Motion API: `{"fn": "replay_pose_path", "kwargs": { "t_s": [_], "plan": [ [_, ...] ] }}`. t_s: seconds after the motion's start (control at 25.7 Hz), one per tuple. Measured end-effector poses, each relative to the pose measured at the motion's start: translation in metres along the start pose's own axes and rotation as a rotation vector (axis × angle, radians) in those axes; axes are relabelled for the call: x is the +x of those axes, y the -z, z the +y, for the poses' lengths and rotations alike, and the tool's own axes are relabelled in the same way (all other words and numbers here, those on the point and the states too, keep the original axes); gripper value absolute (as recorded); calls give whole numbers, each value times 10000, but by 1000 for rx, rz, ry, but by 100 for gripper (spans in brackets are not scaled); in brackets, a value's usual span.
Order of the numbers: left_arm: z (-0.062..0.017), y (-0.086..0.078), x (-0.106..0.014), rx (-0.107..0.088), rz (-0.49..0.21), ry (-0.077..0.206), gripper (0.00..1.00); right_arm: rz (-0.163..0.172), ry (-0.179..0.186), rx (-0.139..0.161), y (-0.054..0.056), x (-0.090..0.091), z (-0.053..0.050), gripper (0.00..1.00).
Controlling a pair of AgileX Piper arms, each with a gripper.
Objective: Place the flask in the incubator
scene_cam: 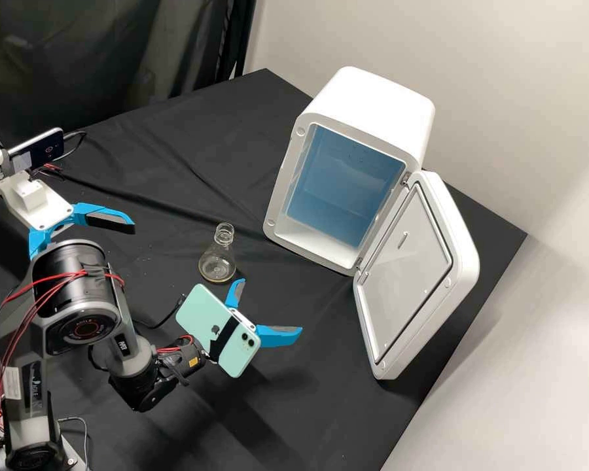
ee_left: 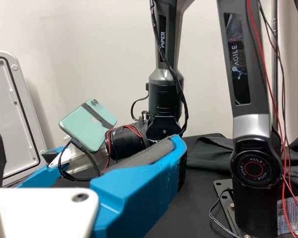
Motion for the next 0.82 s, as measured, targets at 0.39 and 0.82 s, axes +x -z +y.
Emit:
{"fn": "replay_pose_path", "kwargs": {
  "t_s": [0.39, 0.82],
  "plan": [
    [0, 0, 0, 0, 0, 0, 100, 197, 4, -105, 406, -368, 33, 100],
    [-17, 1, -42, 0, 1, 8, 100, 393, -118, -208, 792, -858, 129, 100]
  ]
}}
